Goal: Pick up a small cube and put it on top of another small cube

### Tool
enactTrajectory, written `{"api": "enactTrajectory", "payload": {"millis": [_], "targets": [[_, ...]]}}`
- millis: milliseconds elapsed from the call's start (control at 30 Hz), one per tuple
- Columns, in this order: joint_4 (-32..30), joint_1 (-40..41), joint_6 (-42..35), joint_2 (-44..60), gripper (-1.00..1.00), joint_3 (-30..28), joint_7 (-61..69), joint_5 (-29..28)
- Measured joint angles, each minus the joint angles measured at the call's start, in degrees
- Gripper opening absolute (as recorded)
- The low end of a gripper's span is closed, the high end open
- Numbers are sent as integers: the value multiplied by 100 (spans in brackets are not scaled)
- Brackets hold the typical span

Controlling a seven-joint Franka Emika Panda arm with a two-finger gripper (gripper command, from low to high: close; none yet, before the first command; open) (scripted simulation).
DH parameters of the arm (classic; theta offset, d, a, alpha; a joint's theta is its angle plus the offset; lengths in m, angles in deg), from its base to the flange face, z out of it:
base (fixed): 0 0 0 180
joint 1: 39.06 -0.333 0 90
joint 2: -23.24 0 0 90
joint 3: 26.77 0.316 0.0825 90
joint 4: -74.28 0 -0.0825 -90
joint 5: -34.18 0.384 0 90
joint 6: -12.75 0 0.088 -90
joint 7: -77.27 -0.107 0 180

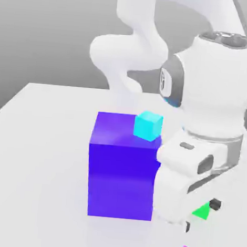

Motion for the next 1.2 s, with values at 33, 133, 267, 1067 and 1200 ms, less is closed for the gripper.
{"api": "enactTrajectory", "payload": {"millis": [33, 133, 267, 1067, 1200], "targets": [[6, -31, 61, 205, 0, 12, 56, -71], [78, -99, 375, 822, 0, 11, 134, -214], [200, -116, 822, 1418, -100, -2, 135, -244], [-2262, -1214, 276, -1581, -100, 590, -2615, 108], [-2628, -1364, 649, -1579, -100, 574, -3283, -124]]}}
